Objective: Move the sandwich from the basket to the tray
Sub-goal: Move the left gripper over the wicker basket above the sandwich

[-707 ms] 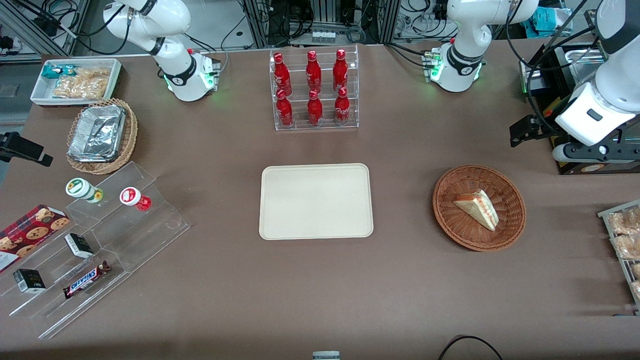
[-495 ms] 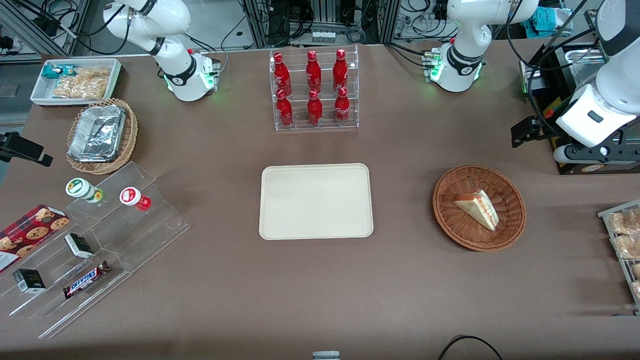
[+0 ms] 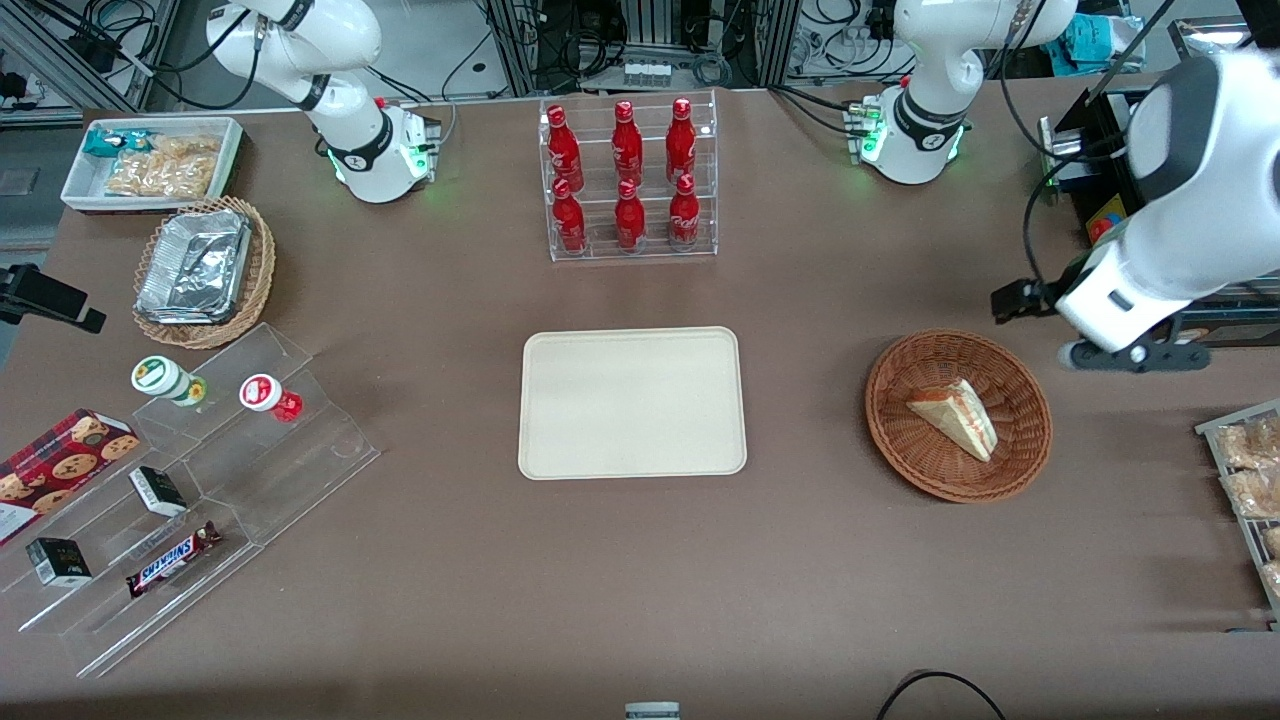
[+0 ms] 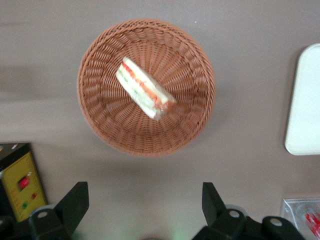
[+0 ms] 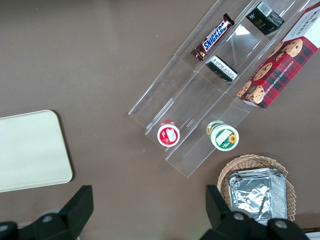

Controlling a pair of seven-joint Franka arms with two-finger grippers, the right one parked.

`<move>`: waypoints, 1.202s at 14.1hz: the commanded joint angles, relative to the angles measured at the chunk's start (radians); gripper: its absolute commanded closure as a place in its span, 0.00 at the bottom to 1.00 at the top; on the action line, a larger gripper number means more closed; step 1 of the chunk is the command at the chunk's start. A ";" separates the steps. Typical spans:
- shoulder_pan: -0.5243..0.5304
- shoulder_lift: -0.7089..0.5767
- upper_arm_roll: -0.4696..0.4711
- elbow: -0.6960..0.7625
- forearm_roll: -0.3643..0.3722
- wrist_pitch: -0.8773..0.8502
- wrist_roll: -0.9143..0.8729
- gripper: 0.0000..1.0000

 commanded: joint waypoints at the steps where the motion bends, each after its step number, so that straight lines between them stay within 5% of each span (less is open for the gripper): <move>1: 0.003 -0.043 0.005 -0.235 0.013 0.243 -0.004 0.00; 5: 0.004 -0.014 0.006 -0.432 0.013 0.586 -0.199 0.00; 13: 0.003 0.089 0.006 -0.426 0.009 0.744 -0.914 0.00; 17: 0.003 0.141 0.006 -0.423 0.004 0.789 -1.010 0.00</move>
